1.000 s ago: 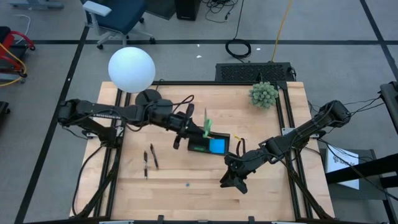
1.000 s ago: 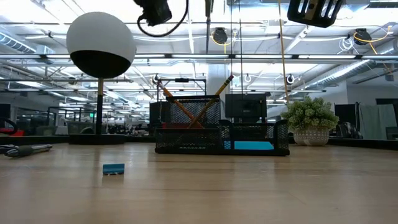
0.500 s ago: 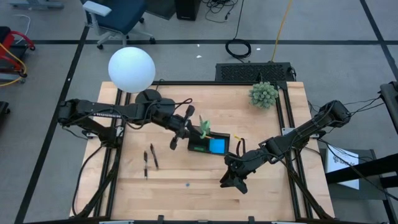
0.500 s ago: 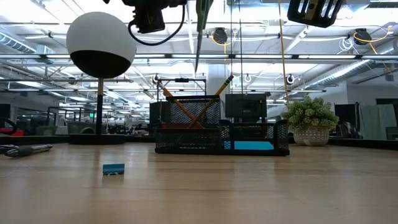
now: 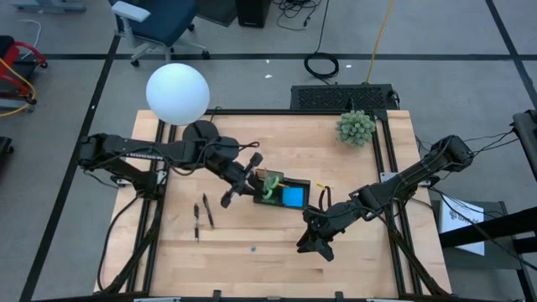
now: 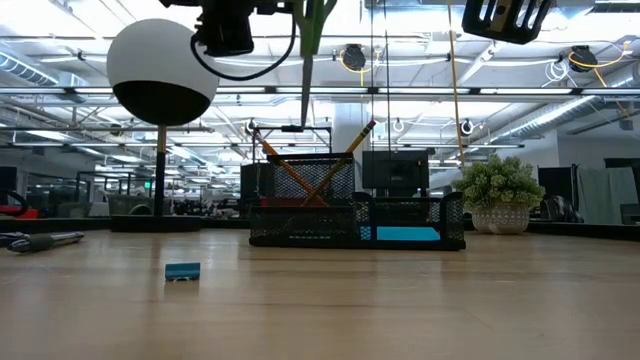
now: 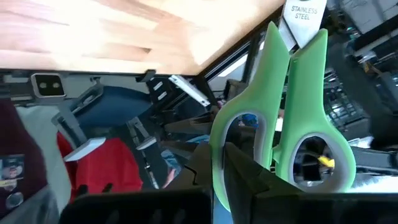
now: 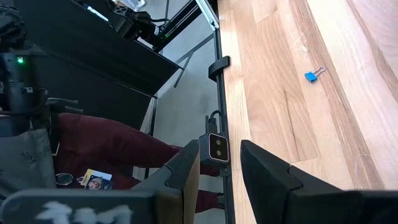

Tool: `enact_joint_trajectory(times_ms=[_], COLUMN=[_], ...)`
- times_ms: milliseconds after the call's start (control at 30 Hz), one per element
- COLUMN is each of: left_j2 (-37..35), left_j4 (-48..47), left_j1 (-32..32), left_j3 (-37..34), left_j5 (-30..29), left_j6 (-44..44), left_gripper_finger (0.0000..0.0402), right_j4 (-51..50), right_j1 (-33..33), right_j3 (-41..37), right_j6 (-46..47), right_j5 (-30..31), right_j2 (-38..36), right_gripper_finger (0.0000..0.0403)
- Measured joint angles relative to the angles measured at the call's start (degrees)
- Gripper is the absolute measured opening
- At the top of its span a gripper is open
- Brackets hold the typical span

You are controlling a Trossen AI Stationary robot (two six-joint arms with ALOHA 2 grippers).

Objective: Pick and place office supplies into organizer
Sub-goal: Put the green scissors into the desk organizer

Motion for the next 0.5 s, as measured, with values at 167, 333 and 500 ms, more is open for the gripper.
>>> enact_joint_trajectory(times_ms=[167, 333, 500], left_j2=[0.0, 0.0, 0.0], left_j4=[-0.96, -1.09, -2.28], left_j1=[-0.88, -1.7, -2.41], left_j3=[0.0, 0.0, 0.0], left_j5=[1.79, 2.78, 3.26], left_j6=[-0.01, -0.02, 0.68], left_gripper_finger=[0.0013, 0.0004, 0.0015], right_j4=[0.02, 0.02, 0.02], right_j1=[0.01, 0.0, 0.01], right_j3=[0.0, 0.0, 0.0], right_j6=[-0.01, -0.01, -0.01], right_j5=[-0.01, -0.01, -0.01], right_j2=[0.0, 0.0, 0.0], right_gripper_finger=[0.0105, 0.0105, 0.0105])
